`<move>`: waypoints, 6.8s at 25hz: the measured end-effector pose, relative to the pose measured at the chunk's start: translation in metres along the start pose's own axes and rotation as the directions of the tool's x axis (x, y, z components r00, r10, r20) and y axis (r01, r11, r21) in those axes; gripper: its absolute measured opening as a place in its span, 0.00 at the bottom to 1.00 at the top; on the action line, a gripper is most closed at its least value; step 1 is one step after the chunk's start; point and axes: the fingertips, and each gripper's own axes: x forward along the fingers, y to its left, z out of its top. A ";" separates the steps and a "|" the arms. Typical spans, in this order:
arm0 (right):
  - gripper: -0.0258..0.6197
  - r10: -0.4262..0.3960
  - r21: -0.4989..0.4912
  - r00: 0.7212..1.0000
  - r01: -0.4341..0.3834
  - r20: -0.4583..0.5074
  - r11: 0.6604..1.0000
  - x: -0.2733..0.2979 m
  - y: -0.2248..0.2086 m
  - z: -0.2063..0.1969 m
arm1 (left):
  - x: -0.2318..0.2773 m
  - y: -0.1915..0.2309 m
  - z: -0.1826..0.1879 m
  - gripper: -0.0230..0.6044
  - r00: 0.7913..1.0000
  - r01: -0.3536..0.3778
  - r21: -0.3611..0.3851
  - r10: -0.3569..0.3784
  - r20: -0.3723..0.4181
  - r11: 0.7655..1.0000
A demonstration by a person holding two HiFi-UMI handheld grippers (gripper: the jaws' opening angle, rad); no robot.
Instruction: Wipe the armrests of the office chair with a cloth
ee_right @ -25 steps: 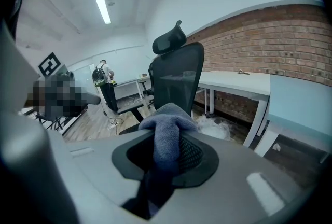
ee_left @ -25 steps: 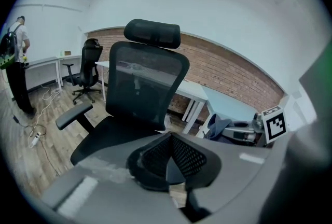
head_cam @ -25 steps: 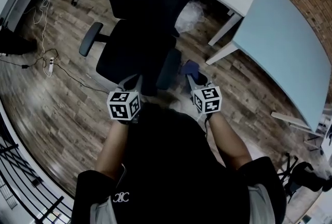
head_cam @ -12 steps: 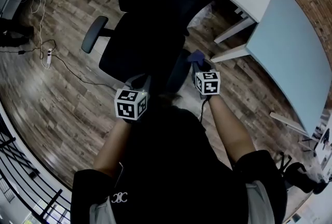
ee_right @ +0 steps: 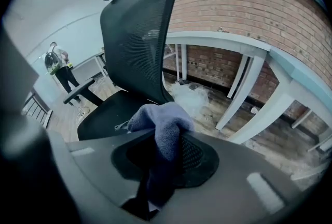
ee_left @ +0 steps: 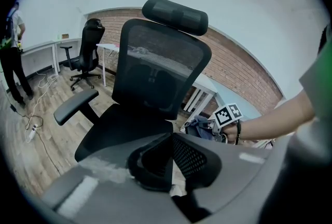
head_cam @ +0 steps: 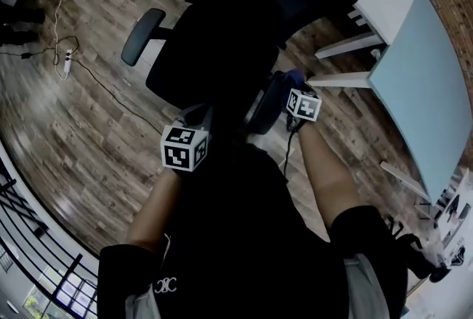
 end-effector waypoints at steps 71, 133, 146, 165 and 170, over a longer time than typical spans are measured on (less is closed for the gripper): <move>0.17 0.275 -0.246 0.924 -0.340 -0.264 0.908 -0.026 0.033 -0.072 | 0.014 -0.053 -0.003 0.05 0.999 0.045 0.087 -0.044 -0.019 0.995; 0.17 0.514 -0.394 0.856 -0.451 0.064 0.801 0.019 0.058 -0.082 | 0.083 -0.114 -0.031 0.05 0.970 0.033 0.303 0.043 -0.238 0.952; 0.17 0.453 -0.256 0.891 -0.442 -0.018 0.860 0.118 0.034 -0.095 | 0.101 -0.073 -0.039 0.05 0.962 0.041 0.328 0.051 -0.269 0.944; 0.17 0.615 -0.009 0.785 -0.617 -0.067 0.787 0.116 0.070 -0.166 | 0.096 -0.050 -0.055 0.05 0.956 0.044 0.289 0.043 -0.289 0.956; 0.17 0.675 -0.075 0.734 -0.679 -0.074 0.730 0.070 0.069 -0.157 | 0.085 -0.067 -0.052 0.05 0.965 0.063 0.252 0.005 -0.262 0.966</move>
